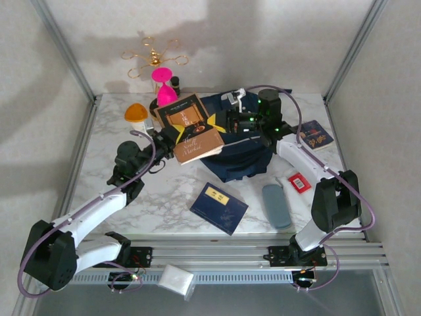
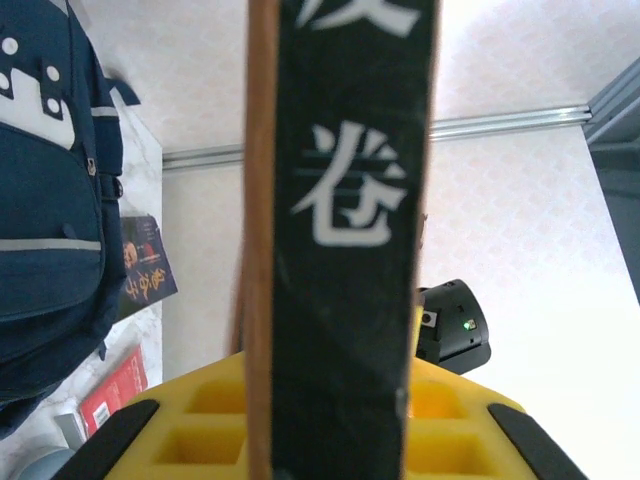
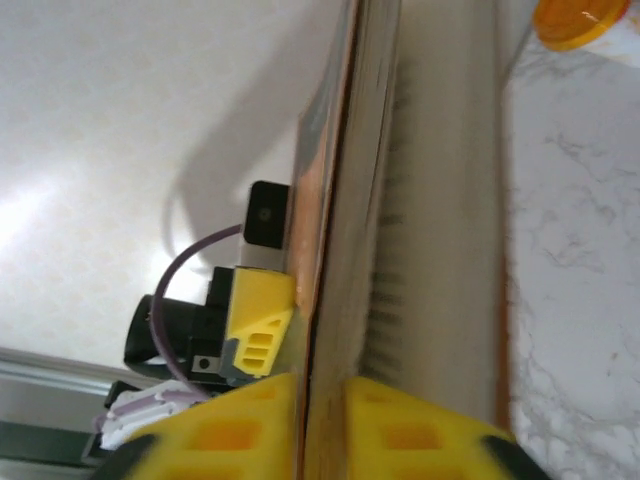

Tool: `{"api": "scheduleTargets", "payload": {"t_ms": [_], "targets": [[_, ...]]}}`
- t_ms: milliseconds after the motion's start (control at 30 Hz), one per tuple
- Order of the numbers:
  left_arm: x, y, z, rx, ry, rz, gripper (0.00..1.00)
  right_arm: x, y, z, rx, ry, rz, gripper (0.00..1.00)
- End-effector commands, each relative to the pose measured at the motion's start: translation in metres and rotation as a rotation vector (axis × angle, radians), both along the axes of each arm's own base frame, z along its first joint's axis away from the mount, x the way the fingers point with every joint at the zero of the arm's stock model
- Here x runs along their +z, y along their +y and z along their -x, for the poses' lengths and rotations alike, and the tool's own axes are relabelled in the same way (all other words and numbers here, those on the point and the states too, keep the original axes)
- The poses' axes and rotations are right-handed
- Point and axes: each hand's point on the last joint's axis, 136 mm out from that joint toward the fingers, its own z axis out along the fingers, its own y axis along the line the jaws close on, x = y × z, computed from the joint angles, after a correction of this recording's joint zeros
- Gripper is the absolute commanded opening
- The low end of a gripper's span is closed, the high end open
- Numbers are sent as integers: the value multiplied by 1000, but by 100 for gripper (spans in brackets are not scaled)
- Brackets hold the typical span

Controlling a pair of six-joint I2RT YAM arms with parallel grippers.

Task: Pack the student bag
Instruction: Pick up the book from the bottom-left of the table.

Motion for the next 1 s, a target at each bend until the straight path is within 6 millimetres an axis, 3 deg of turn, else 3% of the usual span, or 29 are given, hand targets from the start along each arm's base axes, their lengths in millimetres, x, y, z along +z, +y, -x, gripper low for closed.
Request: {"api": "scheduleTargets", "payload": {"t_ms": [0, 100, 200, 333, 567, 700, 833, 967], "targets": [[55, -9, 8, -53, -173, 30, 1, 2, -12, 1, -28, -76, 59, 47], [69, -16, 13, -99, -220, 60, 0, -1, -34, -2, -65, -86, 60, 73], [78, -26, 16, -144, -256, 64, 0, -2, -40, 7, -26, -68, 34, 98], [79, -42, 14, -174, -268, 40, 0, 11, -40, 21, 26, -71, -45, 99], [53, -48, -6, -146, -200, -55, 0, 43, -39, 43, 91, -84, -160, 98], [36, -46, -13, -109, -162, -169, 0, 43, -40, 39, 57, -112, -129, 76], [28, -47, -14, -109, -157, -207, 0, -7, -39, 12, -58, -36, 39, 43], [16, -53, -16, -134, -137, -230, 0, -9, -37, 10, -43, -35, 18, 19]]}}
